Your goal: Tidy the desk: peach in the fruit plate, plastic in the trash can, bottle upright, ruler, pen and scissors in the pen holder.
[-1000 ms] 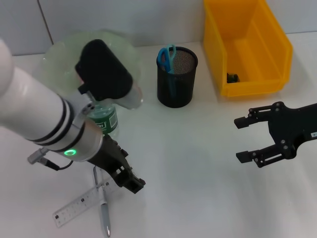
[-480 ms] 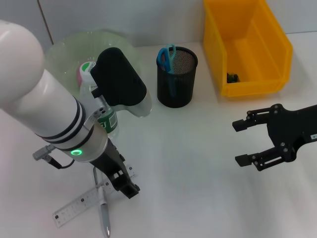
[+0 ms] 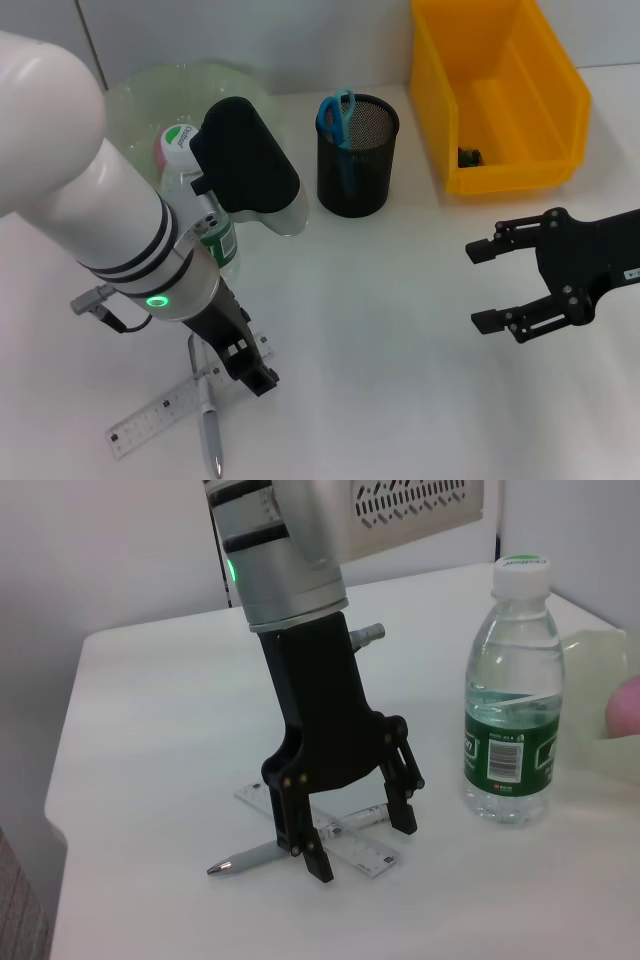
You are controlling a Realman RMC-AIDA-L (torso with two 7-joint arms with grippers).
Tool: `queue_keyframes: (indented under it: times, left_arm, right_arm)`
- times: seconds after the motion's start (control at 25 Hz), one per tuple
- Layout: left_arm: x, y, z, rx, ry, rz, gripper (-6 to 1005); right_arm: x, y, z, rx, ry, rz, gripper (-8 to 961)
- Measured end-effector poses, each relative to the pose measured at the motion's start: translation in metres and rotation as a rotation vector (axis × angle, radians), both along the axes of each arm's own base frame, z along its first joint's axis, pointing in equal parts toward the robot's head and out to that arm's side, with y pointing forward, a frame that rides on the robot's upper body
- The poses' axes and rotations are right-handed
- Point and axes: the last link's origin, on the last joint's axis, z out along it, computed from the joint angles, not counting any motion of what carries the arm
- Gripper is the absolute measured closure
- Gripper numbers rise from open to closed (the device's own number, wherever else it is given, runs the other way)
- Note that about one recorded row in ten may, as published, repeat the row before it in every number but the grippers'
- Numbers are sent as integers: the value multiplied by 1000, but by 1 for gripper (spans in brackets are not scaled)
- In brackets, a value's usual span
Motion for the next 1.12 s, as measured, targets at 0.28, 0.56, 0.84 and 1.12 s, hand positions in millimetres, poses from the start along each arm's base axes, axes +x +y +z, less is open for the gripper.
queue_keyframes:
  times: [0.28,0.56,0.84,1.12]
  left_arm:
    - [1,2,-2,-5,-1,-17,190]
    - [-3,3,-5,-16,17,-6,191]
    - [-3,4,-6,-12,17,-10,191]
    - [-5,5,-6,-11,22,-11,402]
  right_arm:
    - [0,-1,-1,3,5,-1,126]
    - [0,-1,-1,7,8,-2,126]
    - [0,-1,0,12,13,-3,126]
    - [-1,-1,0,12,14,-1,127]
